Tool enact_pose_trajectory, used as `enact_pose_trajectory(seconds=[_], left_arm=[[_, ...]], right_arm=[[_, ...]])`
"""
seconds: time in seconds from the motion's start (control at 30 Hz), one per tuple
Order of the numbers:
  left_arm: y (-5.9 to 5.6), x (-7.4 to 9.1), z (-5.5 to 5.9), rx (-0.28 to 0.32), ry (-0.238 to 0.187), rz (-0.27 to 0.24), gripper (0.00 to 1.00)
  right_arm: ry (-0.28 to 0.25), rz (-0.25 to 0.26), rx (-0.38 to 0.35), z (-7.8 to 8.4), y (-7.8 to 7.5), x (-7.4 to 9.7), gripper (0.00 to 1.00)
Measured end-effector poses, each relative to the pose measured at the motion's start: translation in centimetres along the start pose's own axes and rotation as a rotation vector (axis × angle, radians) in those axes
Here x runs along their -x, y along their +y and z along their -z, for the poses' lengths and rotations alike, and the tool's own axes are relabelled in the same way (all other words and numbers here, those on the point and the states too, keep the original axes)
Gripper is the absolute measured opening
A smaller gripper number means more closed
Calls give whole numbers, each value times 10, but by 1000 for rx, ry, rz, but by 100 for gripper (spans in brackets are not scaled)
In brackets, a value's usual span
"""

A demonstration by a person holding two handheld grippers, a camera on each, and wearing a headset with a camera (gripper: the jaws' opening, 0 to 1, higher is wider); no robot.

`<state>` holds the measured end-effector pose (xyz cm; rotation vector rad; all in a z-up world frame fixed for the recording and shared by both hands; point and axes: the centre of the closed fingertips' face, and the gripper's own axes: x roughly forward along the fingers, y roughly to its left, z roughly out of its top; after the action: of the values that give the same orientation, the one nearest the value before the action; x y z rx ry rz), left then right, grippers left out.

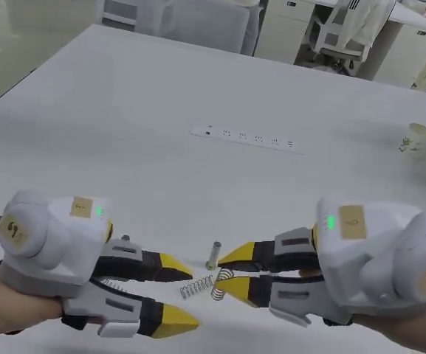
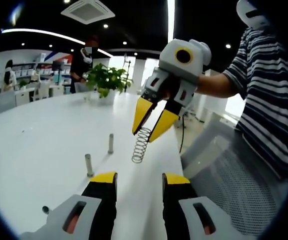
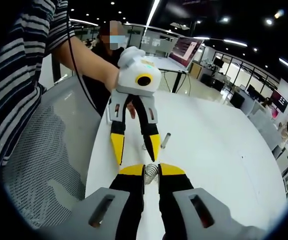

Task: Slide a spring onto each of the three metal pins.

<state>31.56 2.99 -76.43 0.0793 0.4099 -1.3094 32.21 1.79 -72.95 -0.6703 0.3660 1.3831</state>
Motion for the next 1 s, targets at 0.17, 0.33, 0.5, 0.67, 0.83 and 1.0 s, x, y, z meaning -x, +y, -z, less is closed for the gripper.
enact_pose_trajectory(seconds=[0.17,0.33,0.5,0.67,0.83,1.0], left_arm=[[5,14,1,21,-16,-36,34],[8,28,3,34,-26,-69,38],[11,38,7,51,-29,-93,42],[13,53,13,74,-31,-121,47],[26,73,16,97,-61,-193,50],[34,85,22,104,-59,-241,60]], right_arm=[[8,11,-4,4,-3,2,7],[11,17,-5,4,-4,3,7],[21,22,-1,7,-5,3,7],[22,32,-5,8,-7,5,7],[25,39,-13,10,-8,7,7],[35,44,-7,12,-8,7,7]])
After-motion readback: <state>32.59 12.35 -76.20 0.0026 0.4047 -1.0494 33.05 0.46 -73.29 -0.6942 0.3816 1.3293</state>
